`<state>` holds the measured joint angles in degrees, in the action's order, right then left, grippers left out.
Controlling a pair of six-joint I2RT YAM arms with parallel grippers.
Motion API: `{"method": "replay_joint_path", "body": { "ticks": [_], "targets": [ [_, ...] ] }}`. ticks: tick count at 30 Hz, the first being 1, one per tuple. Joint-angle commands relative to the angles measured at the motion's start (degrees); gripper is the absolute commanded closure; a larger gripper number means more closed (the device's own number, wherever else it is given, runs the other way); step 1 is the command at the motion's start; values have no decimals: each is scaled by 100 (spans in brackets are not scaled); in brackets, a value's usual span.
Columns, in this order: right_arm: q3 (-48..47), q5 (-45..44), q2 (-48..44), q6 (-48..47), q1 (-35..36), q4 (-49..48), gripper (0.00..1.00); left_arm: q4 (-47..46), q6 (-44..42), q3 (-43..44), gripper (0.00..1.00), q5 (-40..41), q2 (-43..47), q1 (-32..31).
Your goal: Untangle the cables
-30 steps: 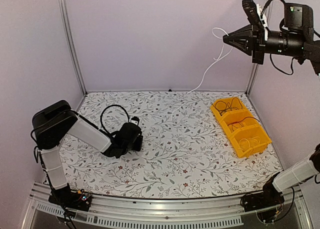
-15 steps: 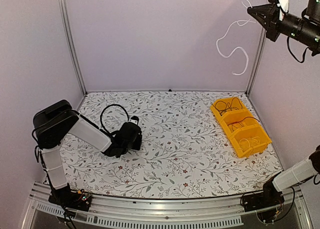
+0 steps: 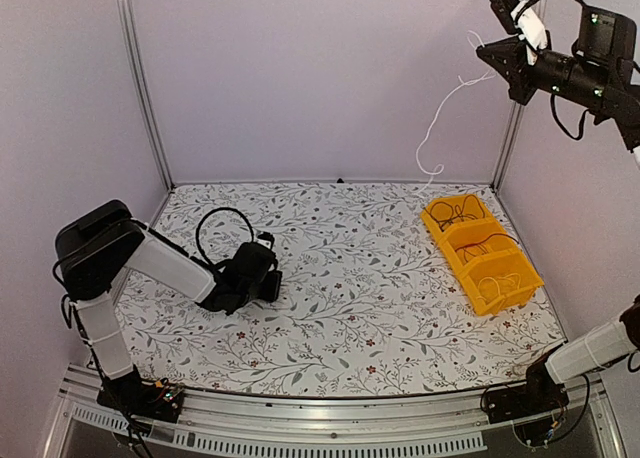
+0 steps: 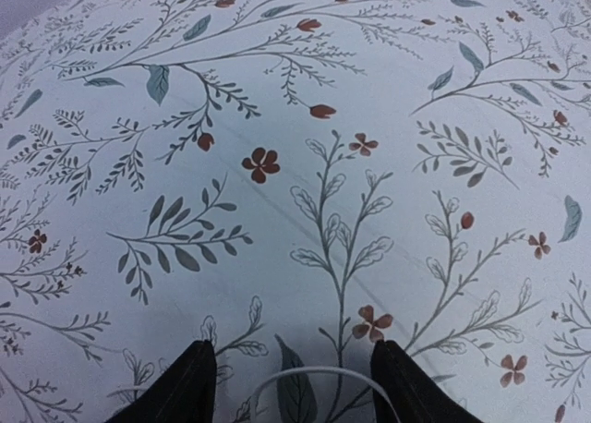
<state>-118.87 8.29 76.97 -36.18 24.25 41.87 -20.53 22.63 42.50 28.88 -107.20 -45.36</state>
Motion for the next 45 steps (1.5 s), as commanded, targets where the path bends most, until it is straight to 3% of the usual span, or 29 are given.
{"method": "replay_joint_path", "body": {
  "ticks": [1, 11, 18, 24, 34, 37, 42, 45],
  "targets": [
    [886, 582, -24, 185, -38, -67, 100, 563, -171, -42, 40, -207, 623, 72],
    [3041, 2370, 114, 301, -43, -470, 100, 771, -492, 78, 34, -602, 1978, 63],
    [3648, 3386, 372, 297, -36, -635, 100, 420, -735, -25, 33, -1270, 2761, 37],
    [3774, 3532, 519, 297, -30, -595, 100, 713, -877, 412, 33, -1972, 3178, -36],
    [3828, 3758, 590, 313, -33, -539, 100, 2706, -1142, 2161, 32, -2395, 2971, -63],
    [3819, 3781, 593, 318, -33, -514, 100, 2920, -1047, 2332, 26, -2635, 2914, -45],
    [3819, 3806, 591, 325, -31, -504, 100, 3136, -23, 2422, 22, -4017, 2654, 277],
    [3818, 3803, 600, 321, -31, -488, 100, 3571, 279, 2529, 25, -4279, 2386, 355]
  ]
}}
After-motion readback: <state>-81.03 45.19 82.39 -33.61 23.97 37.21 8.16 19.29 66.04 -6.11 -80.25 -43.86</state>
